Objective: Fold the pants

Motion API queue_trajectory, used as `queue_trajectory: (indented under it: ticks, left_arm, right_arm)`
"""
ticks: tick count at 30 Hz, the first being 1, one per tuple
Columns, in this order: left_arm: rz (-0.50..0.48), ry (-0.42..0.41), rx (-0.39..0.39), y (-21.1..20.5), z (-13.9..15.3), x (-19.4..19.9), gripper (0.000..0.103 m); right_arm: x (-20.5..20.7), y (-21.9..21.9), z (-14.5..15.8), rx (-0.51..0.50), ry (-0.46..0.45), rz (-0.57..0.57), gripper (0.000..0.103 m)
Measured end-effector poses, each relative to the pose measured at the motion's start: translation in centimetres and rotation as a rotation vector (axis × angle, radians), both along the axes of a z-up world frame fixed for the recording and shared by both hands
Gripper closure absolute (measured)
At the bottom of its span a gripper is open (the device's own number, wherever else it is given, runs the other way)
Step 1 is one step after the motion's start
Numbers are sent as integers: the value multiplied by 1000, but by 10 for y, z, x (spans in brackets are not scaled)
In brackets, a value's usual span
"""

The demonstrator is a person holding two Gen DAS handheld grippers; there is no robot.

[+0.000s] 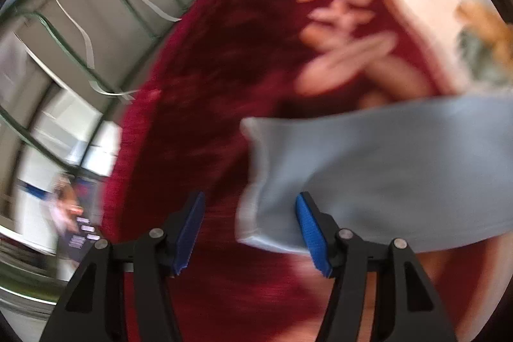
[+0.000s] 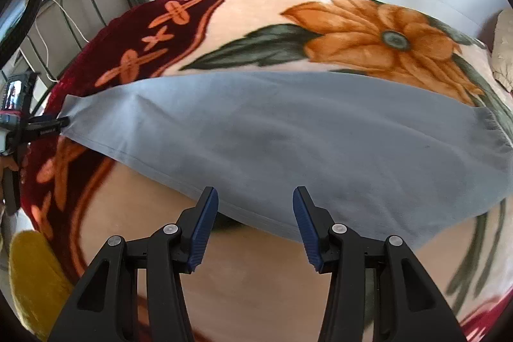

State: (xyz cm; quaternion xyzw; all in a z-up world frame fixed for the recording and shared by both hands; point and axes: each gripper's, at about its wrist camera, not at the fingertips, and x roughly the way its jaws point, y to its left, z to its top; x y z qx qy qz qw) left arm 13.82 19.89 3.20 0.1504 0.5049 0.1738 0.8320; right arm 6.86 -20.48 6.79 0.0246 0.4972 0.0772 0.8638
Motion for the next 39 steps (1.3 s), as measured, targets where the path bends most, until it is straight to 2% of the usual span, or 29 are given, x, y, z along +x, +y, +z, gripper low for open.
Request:
queue_trajectory:
  ticks: [3, 6, 7, 8, 10, 13, 17, 20, 25, 35, 39]
  left_arm:
    - [12, -14, -30, 12, 4, -3, 38]
    - [41, -29, 79, 14, 12, -1, 38]
    - [69, -34, 94, 18, 15, 0, 38]
    - [85, -33, 75, 24, 17, 1, 38]
    - [111, -42, -14, 33, 23, -4, 38]
    - [124, -69, -181, 40, 34, -14, 38]
    - [146, -93, -378, 37, 41, -26, 38]
    - [179, -86, -469, 31, 38, -31, 35]
    - [229, -73, -563, 26, 22, -31, 35]
    - [248, -91, -485, 18, 8, -16, 33]
    - [238, -93, -453, 14, 1, -12, 31]
  right_arm:
    - [-4, -17, -3, -24, 11, -29, 54]
    - [-7, -33, -12, -69, 45, -65, 54]
    - [-7, -36, -18, -102, 68, -64, 54]
    - [-6, -38, -29, -138, 111, -53, 54]
    - [-8, -39, -39, -163, 143, -49, 54]
    - [-14, -31, -29, -196, 105, -24, 54]
    - [-19, -31, -18, -154, 80, -15, 54]
    - [-22, -33, -7, -117, 45, -32, 54]
    - [-27, -41, 4, -65, 10, -70, 54]
    - [-37, -62, 0, -77, 25, -123, 54]
    - [-37, -72, -3, -31, 36, -163, 54]
